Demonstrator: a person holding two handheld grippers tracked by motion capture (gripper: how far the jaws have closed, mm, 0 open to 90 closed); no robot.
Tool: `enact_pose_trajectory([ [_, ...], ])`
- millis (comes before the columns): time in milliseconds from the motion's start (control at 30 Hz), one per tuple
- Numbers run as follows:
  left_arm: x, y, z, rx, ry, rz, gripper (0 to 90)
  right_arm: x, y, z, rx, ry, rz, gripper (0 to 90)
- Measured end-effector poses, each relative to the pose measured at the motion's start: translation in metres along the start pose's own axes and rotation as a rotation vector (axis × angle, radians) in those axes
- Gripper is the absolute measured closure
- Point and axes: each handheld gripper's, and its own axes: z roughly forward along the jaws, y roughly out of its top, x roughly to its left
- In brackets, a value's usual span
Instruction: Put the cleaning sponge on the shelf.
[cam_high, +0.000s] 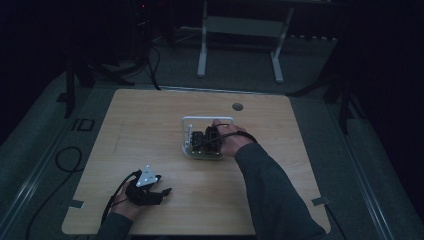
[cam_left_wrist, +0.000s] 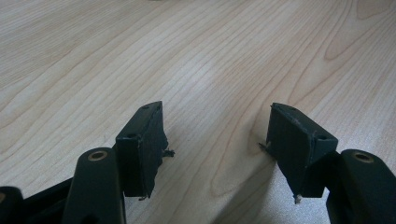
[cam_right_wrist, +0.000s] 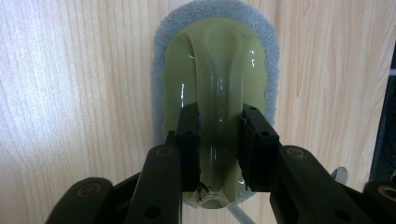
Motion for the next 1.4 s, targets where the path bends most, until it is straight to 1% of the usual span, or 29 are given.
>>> enact_pose_trajectory([
  [133, 0.000, 0.000, 0.000, 0.000, 0.000, 0.000, 37.2, -0.001, 0.002, 0.001, 0.003, -0.003, -0.004, 71.6],
  [267, 0.000, 0.000, 0.000, 0.000, 0.000, 0.001, 37.2, 0.000, 0.004, 0.005, 0.020, 0.003, -0.016, 71.6],
  [500, 0.000, 0.000, 0.000, 0.000, -0.001, 0.001, 37.2, 0.000, 0.005, 0.011, 0.037, 0.007, -0.019, 71.6],
  [567, 0.000, 0.000, 0.000, 0.000, -0.001, 0.001, 37.2, -0.001, 0.004, 0.011, 0.041, -0.001, -0.018, 71.6],
  [667, 0.000, 0.000, 0.000, -0.001, -0.001, 0.001, 37.2, -0.001, 0.003, 0.013, 0.054, -0.003, -0.019, 71.5],
  [1167, 0.000, 0.000, 0.000, 0.000, -0.002, 0.002, 37.2, -0.001, 0.003, 0.019, 0.049, 0.000, -0.006, 71.5],
  [1400, 0.000, 0.000, 0.000, 0.000, -0.002, 0.002, 37.2, 0.000, 0.004, 0.020, 0.058, -0.020, -0.005, 71.4],
])
